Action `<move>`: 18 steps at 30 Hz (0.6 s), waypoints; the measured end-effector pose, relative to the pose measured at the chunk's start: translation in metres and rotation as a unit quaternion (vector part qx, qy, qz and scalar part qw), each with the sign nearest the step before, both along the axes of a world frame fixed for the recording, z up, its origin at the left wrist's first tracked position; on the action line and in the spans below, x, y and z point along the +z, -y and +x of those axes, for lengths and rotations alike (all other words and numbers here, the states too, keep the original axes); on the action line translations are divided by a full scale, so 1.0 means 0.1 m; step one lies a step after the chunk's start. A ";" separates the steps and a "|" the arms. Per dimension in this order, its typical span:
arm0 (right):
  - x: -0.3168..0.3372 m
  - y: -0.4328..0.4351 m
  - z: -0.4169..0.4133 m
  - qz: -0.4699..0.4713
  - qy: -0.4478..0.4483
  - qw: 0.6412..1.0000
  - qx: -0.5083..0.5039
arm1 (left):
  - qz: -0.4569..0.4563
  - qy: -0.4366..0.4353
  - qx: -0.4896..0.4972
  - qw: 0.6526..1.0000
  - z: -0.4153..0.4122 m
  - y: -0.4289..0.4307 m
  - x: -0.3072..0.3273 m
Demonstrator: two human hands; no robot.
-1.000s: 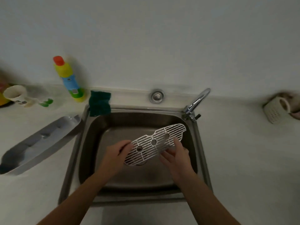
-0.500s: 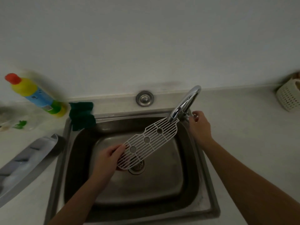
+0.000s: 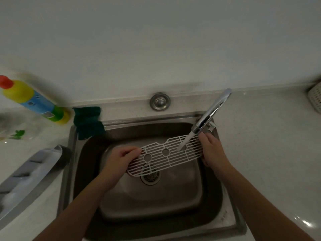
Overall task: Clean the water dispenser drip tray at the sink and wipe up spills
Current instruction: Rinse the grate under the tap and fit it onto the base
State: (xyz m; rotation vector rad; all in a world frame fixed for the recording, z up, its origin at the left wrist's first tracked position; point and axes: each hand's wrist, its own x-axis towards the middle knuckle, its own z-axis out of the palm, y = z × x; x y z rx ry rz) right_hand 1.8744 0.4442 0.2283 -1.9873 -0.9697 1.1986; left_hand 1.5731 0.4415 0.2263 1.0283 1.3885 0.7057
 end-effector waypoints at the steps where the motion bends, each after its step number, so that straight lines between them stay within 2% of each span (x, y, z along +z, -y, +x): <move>1: 0.02 0.01 -0.02 -0.009 -0.019 1.000 -0.011 | -0.003 0.009 0.006 1.000 -0.02 0.00 0.01; 3: 0.07 0.04 -0.04 -0.002 -0.047 0.998 -0.032 | -0.050 0.059 0.055 0.995 -0.09 0.05 0.01; 6: 0.14 0.10 -0.10 0.024 -0.083 0.995 -0.055 | -0.141 0.174 0.137 0.965 -0.21 0.20 -0.03; 7: 0.16 0.11 -0.14 0.033 -0.089 0.994 -0.051 | -0.159 0.183 0.153 0.958 -0.24 0.26 -0.05; 8: 0.18 0.13 -0.18 0.044 -0.088 0.994 -0.037 | -0.169 0.158 0.158 0.960 -0.27 0.33 -0.06; 10: 0.22 0.16 -0.26 0.074 -0.052 0.996 0.018 | -0.160 0.026 0.130 0.978 -0.33 0.45 -0.09; 12: 0.27 0.17 -0.30 0.092 0.013 0.991 0.095 | -0.141 -0.080 0.112 0.980 -0.43 0.53 -0.08; 15: 0.36 0.18 -0.34 0.079 0.047 0.983 0.159 | -0.121 -0.121 0.124 0.977 -0.59 0.57 -0.02; 18: 0.42 0.19 -0.42 0.061 -0.034 0.991 0.113 | -0.079 -0.132 0.129 0.980 -0.63 0.61 0.05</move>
